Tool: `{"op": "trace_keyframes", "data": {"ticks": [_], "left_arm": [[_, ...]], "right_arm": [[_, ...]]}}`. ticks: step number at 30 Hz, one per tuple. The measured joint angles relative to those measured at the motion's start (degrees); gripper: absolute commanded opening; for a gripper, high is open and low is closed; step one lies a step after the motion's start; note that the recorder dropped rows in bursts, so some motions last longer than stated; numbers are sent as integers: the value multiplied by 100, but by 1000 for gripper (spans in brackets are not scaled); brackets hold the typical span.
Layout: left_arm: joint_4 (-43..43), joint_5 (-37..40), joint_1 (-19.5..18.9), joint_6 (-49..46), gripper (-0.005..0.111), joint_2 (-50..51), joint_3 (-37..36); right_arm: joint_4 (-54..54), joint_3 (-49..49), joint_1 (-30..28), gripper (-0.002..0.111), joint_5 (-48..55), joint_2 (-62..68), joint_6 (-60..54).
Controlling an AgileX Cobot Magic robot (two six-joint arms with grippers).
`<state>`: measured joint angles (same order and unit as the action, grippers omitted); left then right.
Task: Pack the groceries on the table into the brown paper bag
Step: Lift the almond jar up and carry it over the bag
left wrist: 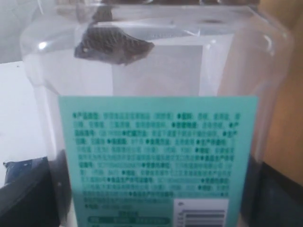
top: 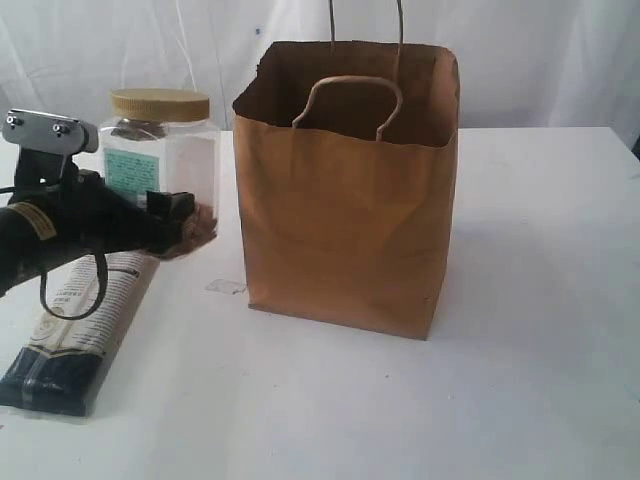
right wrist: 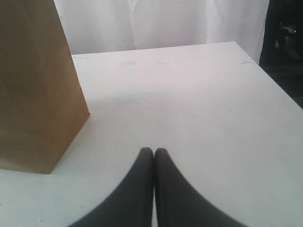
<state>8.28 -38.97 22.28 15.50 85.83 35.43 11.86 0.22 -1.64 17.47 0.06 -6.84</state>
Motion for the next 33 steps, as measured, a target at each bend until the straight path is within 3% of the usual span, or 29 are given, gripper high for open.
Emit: {"op": "trace_keyframes", "data": {"ticks": [6, 12, 19, 29, 33], "left_arm": [[145, 942, 0, -55, 0, -480, 0], [774, 1044, 0, 501, 0, -1172, 0], [919, 1135, 0, 1333, 0, -2161, 181], [2077, 1196, 0, 1802, 0, -2614, 2204], [2606, 1827, 0, 1846, 0, -2614, 3045]], "right_arm": [[0, 0, 0, 0, 0, 0, 15], [0, 0, 0, 0, 0, 0, 15], [0, 0, 0, 0, 0, 0, 15], [0, 0, 0, 0, 0, 0, 15], [0, 0, 0, 0, 0, 0, 15]]}}
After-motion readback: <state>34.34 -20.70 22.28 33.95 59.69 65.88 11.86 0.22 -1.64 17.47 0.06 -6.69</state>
